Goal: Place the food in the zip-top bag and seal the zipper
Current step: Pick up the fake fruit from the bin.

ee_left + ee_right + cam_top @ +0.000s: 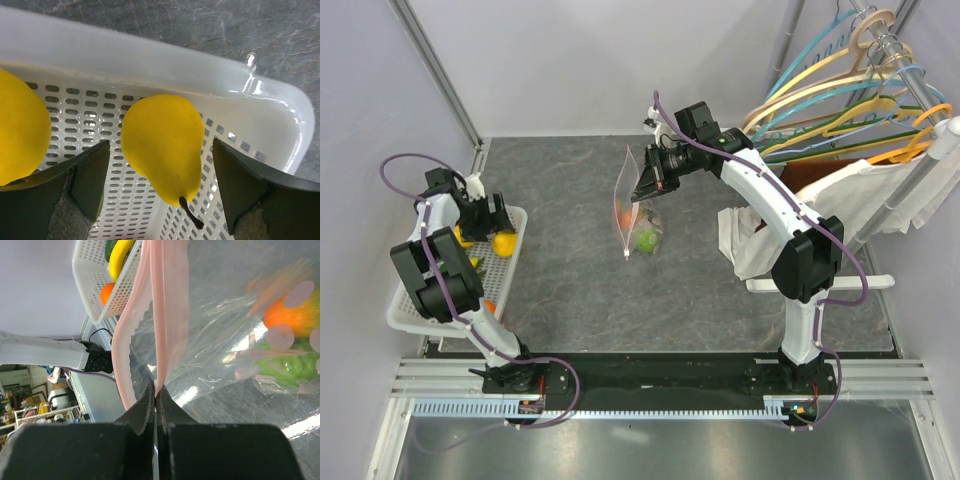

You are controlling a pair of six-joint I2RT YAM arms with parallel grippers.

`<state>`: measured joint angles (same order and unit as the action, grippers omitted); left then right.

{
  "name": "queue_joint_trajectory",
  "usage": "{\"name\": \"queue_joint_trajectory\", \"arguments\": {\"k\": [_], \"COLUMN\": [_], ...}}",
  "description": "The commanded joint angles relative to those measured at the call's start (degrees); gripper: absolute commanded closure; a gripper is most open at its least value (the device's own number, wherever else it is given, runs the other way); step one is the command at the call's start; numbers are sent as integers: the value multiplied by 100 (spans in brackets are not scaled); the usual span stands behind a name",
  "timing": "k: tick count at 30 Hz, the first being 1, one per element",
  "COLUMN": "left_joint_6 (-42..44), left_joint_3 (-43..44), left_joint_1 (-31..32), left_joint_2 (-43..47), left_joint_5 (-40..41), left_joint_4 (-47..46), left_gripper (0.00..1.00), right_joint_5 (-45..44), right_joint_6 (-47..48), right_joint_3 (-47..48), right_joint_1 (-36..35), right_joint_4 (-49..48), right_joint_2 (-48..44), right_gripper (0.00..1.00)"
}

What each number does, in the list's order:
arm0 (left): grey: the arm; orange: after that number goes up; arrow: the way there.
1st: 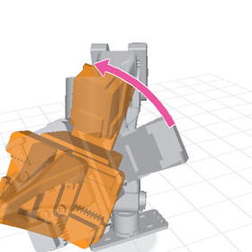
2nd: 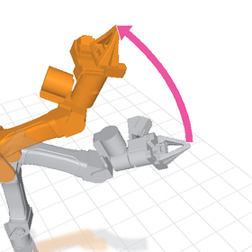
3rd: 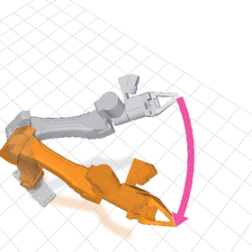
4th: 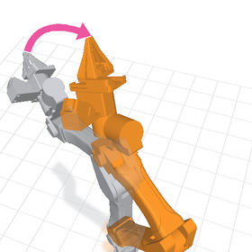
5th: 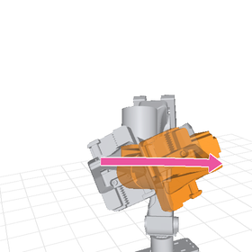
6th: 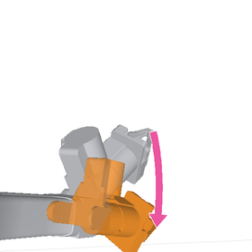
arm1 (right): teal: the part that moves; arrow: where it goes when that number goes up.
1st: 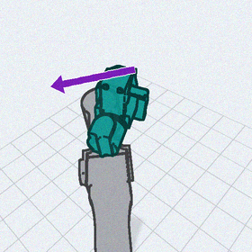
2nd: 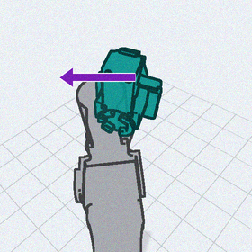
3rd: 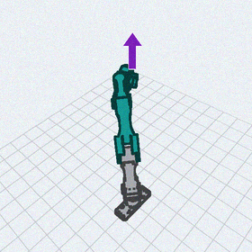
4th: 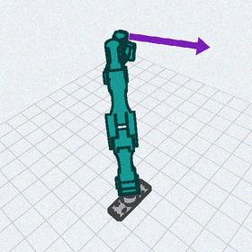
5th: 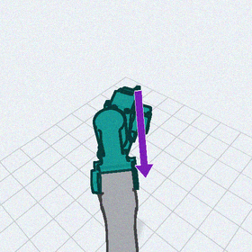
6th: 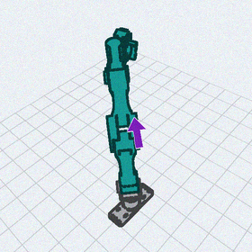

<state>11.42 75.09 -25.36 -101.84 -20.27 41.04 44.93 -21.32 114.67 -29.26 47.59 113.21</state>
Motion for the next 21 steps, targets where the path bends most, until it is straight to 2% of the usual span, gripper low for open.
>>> {"name": "queue_joint_trajectory", "arguments": {"k": [1,8,12,14,21], "left_joint_6": [106,44,80,62,9], "left_joint_3": [-82,-56,128,225,866], "left_joint_1": [23,23,32,32,23], "left_joint_2": [42,-134,76,225,894], "left_joint_5": [287,384,322,252,41], "left_joint_4": [-69,-166,-9,228,783], "left_gripper": [12,16,37,43,52], "right_joint_5": [183,166,139,130,104], "right_joint_6": [-83,-83,-65,-56,-56], "right_joint_3": [179,178,161,143,134], "right_joint_1": [-28,-36,-45,-45,-45], "right_joint_4": [-180,-180,-189,-189,-180], "right_joint_2": [-44,-71,-71,-71,-36], "right_gripper": [100,100,100,100,100]}}
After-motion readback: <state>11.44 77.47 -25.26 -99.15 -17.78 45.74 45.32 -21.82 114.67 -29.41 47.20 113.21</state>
